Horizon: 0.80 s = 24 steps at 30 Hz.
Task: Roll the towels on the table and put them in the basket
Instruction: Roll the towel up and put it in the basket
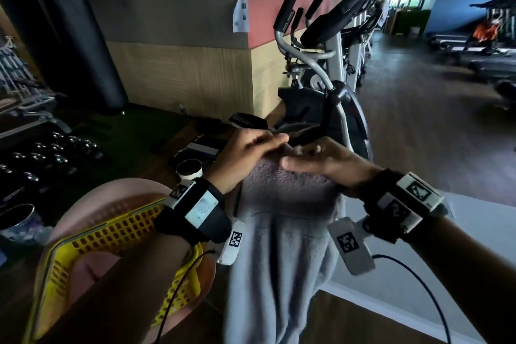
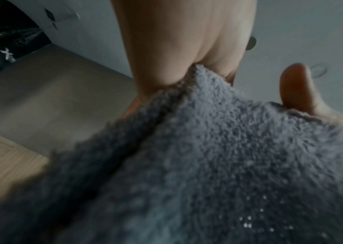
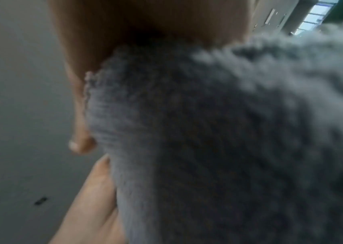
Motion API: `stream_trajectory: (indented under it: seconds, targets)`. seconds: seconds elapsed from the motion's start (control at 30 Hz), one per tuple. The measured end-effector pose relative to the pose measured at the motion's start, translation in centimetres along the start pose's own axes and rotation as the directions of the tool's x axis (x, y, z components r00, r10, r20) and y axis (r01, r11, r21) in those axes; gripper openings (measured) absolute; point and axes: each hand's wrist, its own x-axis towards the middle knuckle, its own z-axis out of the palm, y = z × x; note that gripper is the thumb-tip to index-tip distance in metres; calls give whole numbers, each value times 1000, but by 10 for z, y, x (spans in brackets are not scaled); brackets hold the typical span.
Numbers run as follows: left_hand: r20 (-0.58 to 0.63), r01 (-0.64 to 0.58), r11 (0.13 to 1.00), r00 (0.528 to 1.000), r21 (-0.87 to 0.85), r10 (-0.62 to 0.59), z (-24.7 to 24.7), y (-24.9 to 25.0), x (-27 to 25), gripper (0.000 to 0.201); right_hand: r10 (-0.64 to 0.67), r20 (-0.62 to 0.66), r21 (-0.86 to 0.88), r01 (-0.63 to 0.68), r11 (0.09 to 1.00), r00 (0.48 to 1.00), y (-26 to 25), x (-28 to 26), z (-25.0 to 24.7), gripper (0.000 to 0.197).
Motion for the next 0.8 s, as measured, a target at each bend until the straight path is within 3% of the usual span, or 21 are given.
stream_trajectory:
  seconds: [0.07,0.1,0.17,0.2,0.3,0.33,0.43,0.5,0.53,0.6,0.67,0.73,0.8]
  targets:
    - [1,10,1000,1000,-20,-10,2,-1,3,34,-8,-145,121,26,992,989,1,4,-15,56]
    - [-11,21,999,1000,-24,-21,1,-4,4,38,21,-213,238,31,971,977,2,5,-28,64]
    - [-22,30,999,999,-14,-30,1,-6,5,57,62,-279,404,59,913,958,4,4,-45,46]
    - [-20,32,999,999,-8,-32,3,-6,6,61,56,-231,395,40,918,971,4,2,-47,38]
    - [7,27,999,1000,31,-27,18,0,14,35,35,21,123,-37,992,999,3,-7,-37,18]
    - [17,25,998,1000,50,-25,24,4,16,26,19,31,66,-21,998,999,3,-9,-37,26]
    - [-6,40,998,999,50,-39,34,0,15,25,12,-151,233,24,972,988,7,-7,-62,15]
    - [-41,44,998,998,35,-43,32,-6,14,32,83,-228,400,15,916,970,14,-6,-84,37]
    - [-47,46,998,998,43,-44,34,-9,15,37,101,-216,415,-2,910,971,17,-6,-88,38]
    - [-39,55,996,998,74,-52,42,-9,20,41,76,-99,276,-46,960,992,26,-2,-83,25]
    - [-36,54,997,998,58,-52,49,-8,26,29,56,34,66,-58,996,998,21,0,-68,9]
    - [-27,61,995,998,76,-59,49,-9,32,32,-2,16,31,1,1000,1000,24,6,-72,12]
    - [-25,71,992,997,101,-69,38,-15,32,38,-3,-113,145,19,989,994,29,16,-89,13]
